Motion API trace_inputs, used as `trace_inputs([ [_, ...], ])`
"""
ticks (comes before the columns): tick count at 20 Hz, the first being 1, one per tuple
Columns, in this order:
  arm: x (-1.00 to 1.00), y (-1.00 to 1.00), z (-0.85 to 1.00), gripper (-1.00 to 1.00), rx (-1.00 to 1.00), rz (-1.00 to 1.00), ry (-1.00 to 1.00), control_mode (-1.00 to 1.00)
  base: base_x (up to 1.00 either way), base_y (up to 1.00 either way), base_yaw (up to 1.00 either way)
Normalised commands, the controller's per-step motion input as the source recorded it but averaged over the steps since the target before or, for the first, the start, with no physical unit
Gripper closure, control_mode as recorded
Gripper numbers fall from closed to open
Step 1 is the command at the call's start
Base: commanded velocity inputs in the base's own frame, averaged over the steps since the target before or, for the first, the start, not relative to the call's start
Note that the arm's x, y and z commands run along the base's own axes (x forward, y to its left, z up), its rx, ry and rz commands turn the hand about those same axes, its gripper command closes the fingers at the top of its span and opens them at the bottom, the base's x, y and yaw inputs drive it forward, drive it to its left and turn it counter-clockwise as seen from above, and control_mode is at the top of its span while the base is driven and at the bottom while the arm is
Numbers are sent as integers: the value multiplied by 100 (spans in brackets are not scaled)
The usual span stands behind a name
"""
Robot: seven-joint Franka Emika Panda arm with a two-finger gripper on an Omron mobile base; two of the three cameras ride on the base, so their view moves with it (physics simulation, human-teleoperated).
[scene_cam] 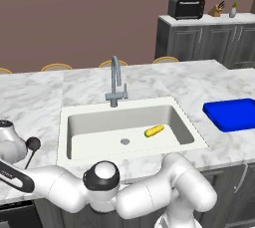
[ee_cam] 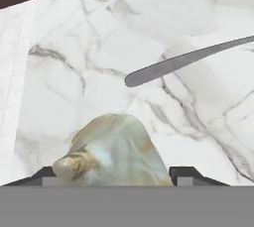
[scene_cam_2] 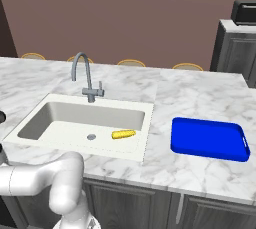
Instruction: Pick up all produce items and place them in the sink. Turn on the sink faucet to wash them. Then turn the sink off and put them in the tray.
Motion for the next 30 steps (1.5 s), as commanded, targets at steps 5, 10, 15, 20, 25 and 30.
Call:
trace_inputs([
  [5, 1, -78, 28, 100, 0, -32, -1, -100, 0, 0, 0],
  [10, 8, -94, 29, 100, 0, -41, 0, -100, 0, 0, 0],
  [15, 1, -95, 33, 100, 0, -42, 0, -100, 0, 0, 0],
  [20, 13, -96, 24, 100, 0, -42, 0, -100, 0, 0, 0],
  [25, 24, -100, 11, 100, 0, -37, 0, -100, 0, 0, 0],
  [30, 23, -100, 8, 100, -1, -31, 5, -100, 0, 0, 0],
])
